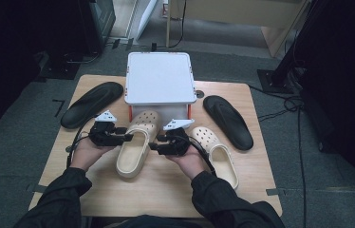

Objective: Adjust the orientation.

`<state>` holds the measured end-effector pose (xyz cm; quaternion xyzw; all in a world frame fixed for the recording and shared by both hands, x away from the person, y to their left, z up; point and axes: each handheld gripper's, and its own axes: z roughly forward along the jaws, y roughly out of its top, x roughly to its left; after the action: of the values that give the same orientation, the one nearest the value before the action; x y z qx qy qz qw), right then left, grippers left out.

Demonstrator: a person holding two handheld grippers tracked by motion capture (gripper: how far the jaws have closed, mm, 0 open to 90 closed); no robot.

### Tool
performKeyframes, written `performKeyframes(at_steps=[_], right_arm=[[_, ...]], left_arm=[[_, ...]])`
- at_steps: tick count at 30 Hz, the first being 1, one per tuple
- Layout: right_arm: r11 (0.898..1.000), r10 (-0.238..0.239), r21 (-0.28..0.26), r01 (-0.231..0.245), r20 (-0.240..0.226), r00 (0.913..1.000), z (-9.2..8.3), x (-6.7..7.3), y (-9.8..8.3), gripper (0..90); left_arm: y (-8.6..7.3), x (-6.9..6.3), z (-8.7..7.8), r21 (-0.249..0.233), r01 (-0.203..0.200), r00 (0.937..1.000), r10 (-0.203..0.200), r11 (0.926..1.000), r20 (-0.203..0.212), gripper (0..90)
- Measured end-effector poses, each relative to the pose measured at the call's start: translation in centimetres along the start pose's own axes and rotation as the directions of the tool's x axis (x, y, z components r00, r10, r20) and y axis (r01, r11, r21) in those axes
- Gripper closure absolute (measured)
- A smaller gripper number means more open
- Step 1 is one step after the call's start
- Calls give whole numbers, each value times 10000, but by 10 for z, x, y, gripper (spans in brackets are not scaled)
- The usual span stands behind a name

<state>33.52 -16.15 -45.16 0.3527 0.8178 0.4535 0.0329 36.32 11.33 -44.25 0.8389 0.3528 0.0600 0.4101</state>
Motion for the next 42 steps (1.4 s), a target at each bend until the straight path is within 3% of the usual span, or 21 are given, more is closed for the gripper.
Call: performKeyframes(at_steps=[4, 5, 6, 7, 8, 10, 11, 15, 17, 24, 27, 30, 34, 35, 42], right_arm=[[10000, -3, 32, 3, -8, 10000, 7, 7, 1, 436], [10000, 6, 15, -6, 39, 10000, 10, 8, 1, 432], [10000, 6, 15, -6, 39, 10000, 10, 8, 1, 432], [10000, 63, 16, -63, 32, 10000, 12, 8, 2, 428], [9999, 143, 66, -144, 213, 9997, 18, 8, 2, 418], [9998, 188, 50, -190, 282, 9994, 21, 9, 3, 418], [9998, 174, 70, -178, 555, 9983, 26, 10, 3, 416], [9998, 200, -7, -200, 677, 9975, 32, 12, 6, 412], [9999, 34, 108, -43, 878, 9961, 34, 13, 7, 427], [9998, -30, 174, 17, 751, 9972, 31, 11, 8, 470], [9988, -414, 302, 390, 861, 9954, 28, 12, 11, 496], [9985, -466, 330, 438, 881, 9950, 27, 12, 12, 509], [9983, -501, 350, 473, 830, 9953, 23, 10, 13, 551], [9981, -534, 334, 509, 774, 9956, 21, 8, 14, 573], [9989, -376, 318, 355, 676, 9970, 16, 4, 16, 636]], left_arm=[[0, 5, -14, -517, 244, 9995, -233, 9984, 205, 486], [1, 9, -19, -685, 558, 9981, -538, 9961, 297, 489], [1, 9, -19, -685, 558, 9981, -538, 9961, 297, 508], [3, 11, -21, -712, 846, 9957, -816, 9939, 442, 508], [7, 13, -23, -717, 912, 9947, -873, 9933, 550, 573], [9, 14, -24, -757, 830, 9954, -790, 9937, 547, 604], [15, 16, -26, -866, 760, 9958, -711, 9933, 581, 617], [22, 19, -29, -1016, 567, 9975, -520, 9932, 487, 649], [28, 22, -33, -1067, 647, 9966, -588, 9922, 577, 665], [41, 24, -40, -1190, 489, 9972, -418, 9917, 613, 710], [51, 25, -42, -1201, 286, 9985, -228, 9924, 498, 709], [55, 25, -44, -1281, 206, 9985, -139, 9915, 531, 710], [64, 23, -45, -1434, 429, 9958, -306, 9887, 868, 710], [70, 21, -45, -1355, 219, 9973, -122, 9905, 723, 710], [85, 21, -47, -1422, 3, 9985, 76, 9898, 551, 710]])
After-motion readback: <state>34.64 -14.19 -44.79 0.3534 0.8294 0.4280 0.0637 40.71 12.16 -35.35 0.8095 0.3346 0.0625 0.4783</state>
